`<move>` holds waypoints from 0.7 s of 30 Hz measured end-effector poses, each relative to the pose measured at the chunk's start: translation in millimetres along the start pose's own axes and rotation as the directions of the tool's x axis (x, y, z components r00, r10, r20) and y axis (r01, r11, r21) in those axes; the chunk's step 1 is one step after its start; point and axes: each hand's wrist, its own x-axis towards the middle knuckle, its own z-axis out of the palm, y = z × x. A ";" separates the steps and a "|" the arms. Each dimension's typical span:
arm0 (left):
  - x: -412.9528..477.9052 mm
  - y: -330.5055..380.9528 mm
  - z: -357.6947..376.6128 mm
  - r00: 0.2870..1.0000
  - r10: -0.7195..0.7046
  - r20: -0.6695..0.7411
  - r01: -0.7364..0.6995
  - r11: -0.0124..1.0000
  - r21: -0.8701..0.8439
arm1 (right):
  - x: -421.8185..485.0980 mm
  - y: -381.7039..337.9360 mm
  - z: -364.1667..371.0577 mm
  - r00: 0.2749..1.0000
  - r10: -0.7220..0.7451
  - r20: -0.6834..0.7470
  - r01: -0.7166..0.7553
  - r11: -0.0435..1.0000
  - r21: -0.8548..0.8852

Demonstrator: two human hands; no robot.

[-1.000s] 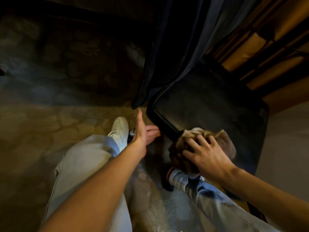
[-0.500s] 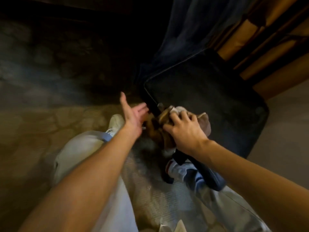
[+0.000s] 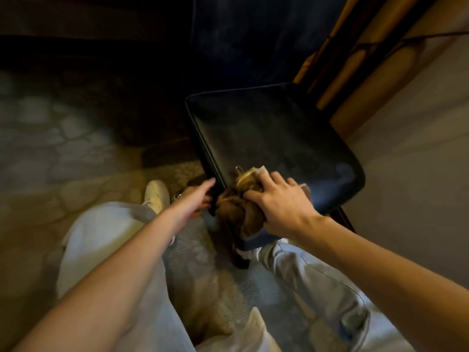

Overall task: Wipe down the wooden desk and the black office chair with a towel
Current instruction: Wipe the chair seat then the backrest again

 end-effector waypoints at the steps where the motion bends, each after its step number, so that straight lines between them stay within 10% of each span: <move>1: -6.0 -7.0 3.7 0.998 -0.019 0.059 0.015 0.998 0.068 | 2.2 4.2 0.7 0.999 0.040 -0.035 -0.039 0.999 0.009; 7: -15.2 -20.9 23.1 0.970 -0.056 0.237 0.078 0.994 -0.082 | 13.5 25.6 17.7 0.976 0.219 0.012 -0.220 0.973 0.064; 16: 15.1 1.0 -2.3 0.994 -0.092 -0.063 0.050 0.875 -0.481 | 5.8 52.8 13.8 0.949 0.315 -0.017 -0.307 0.934 0.181; 21: 18.1 28.7 -29.3 0.984 -0.001 -0.180 -0.075 0.905 -0.419 | 6.2 60.5 17.8 0.930 0.366 -0.028 -0.344 0.896 0.282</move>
